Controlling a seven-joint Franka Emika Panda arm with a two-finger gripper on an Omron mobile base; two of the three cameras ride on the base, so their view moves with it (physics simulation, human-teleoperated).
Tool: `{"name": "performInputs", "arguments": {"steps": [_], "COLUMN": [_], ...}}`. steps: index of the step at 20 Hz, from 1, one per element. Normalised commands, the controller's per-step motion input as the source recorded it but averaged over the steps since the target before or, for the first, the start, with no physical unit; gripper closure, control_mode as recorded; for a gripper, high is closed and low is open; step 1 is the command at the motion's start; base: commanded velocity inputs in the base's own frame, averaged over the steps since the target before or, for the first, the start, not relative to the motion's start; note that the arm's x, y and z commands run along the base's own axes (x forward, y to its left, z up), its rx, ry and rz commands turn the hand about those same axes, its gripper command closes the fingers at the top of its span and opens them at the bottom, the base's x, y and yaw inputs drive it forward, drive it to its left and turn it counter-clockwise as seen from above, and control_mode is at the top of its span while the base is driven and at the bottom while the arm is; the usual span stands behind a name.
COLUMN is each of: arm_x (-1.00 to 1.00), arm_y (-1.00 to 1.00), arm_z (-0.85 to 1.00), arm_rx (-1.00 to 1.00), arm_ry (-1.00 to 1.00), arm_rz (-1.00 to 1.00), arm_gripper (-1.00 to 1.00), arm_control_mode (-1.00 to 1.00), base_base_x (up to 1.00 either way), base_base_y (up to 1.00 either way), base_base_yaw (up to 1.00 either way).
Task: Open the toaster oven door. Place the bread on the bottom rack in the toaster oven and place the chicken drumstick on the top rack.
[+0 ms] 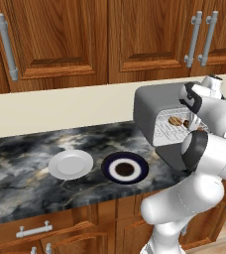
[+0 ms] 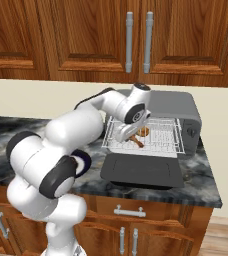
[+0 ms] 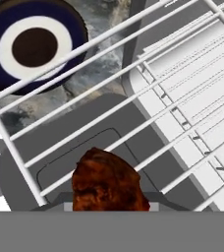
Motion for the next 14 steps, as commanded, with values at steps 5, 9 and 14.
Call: {"name": "performInputs", "arguments": {"steps": [5, 9, 14], "arm_x": [0.0, 0.08, 0.02], "arm_y": [-0.07, 0.01, 0.0], "arm_z": [0.01, -0.13, -0.15], "arm_rx": [0.0, 0.0, 0.0], "arm_ry": [-0.01, -0.12, -0.11], "arm_rz": [0.01, 0.1, 0.12], "arm_gripper": [1.0, 1.0, 1.0], "arm_control_mode": [-1.0, -1.0, -1.0], "base_base_x": [0.0, 0.0, 0.0], "base_base_y": [0.0, 0.0, 0.0], "base_base_yaw": [0.0, 0.0, 0.0]}}
